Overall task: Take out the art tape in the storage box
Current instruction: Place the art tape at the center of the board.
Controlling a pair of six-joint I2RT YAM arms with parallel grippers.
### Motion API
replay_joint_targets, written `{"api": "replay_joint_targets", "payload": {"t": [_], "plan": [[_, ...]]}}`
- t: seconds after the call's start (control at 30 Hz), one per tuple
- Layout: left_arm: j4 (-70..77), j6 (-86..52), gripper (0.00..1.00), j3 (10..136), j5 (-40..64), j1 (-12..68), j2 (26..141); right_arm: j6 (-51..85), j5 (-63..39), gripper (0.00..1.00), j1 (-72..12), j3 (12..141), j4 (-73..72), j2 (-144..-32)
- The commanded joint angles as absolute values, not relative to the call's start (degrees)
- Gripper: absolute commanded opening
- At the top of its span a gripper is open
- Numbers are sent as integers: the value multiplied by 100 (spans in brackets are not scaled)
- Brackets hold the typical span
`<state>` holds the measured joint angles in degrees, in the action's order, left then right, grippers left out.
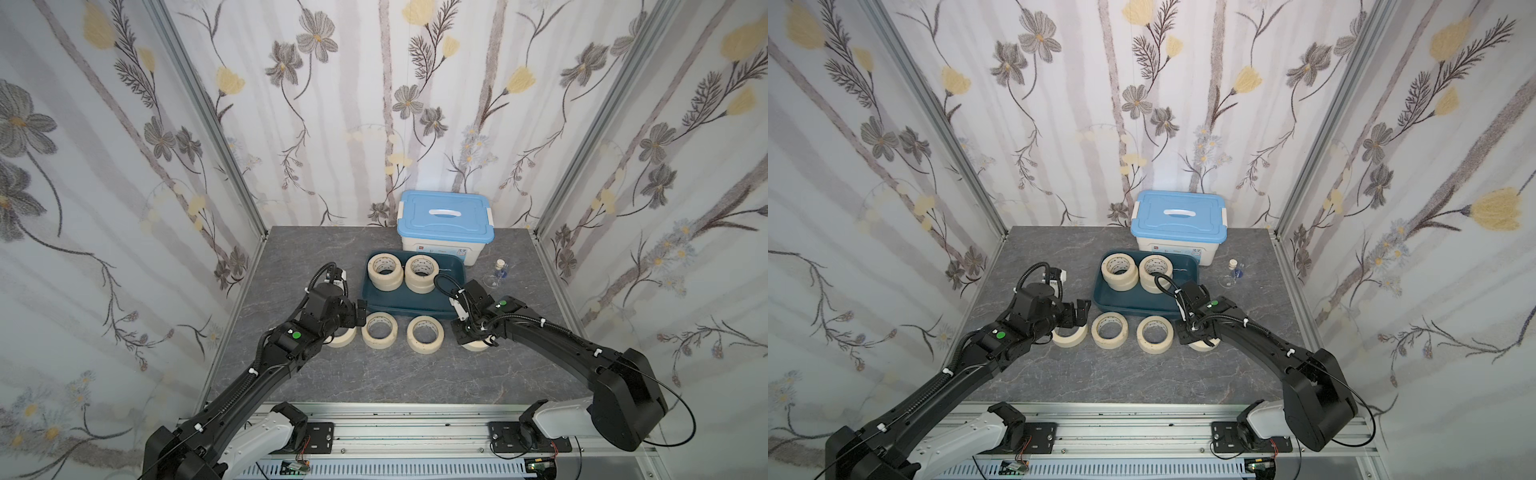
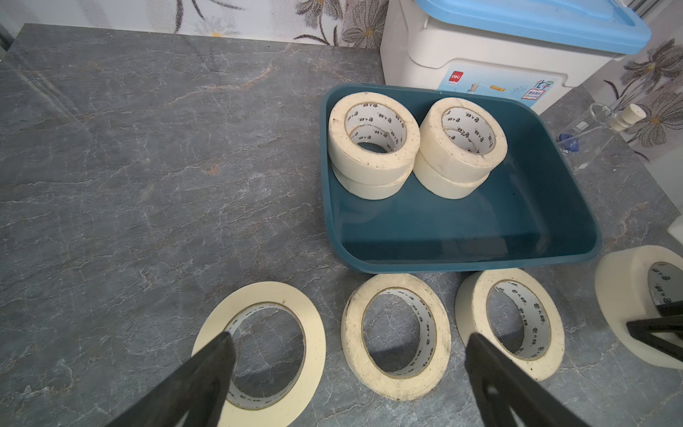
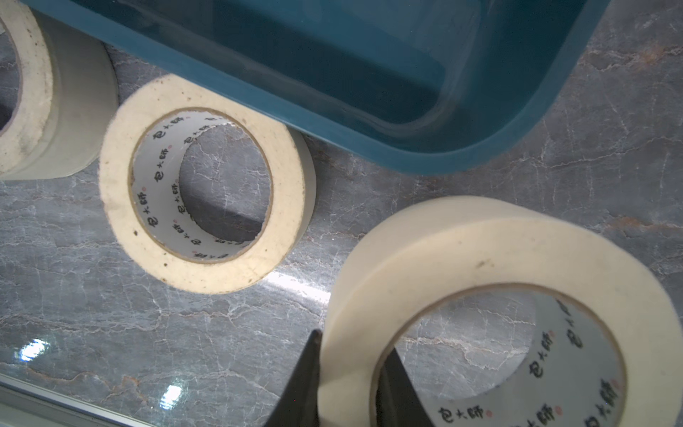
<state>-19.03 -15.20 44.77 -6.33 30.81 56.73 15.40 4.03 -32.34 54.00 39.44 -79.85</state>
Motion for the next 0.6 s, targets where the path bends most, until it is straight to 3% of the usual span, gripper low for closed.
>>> {"api": "replay_joint_targets", "payload": {"t": [0.0, 0.57], "plan": [[-1749, -1521, 100, 4527, -632, 3076, 5657, 1587, 447, 16, -3243, 5396, 3603, -8111], [-1795, -1520, 100, 4551, -659, 3076, 5684, 1545, 534, 17, -3230, 5221, 3235, -8804]]}}
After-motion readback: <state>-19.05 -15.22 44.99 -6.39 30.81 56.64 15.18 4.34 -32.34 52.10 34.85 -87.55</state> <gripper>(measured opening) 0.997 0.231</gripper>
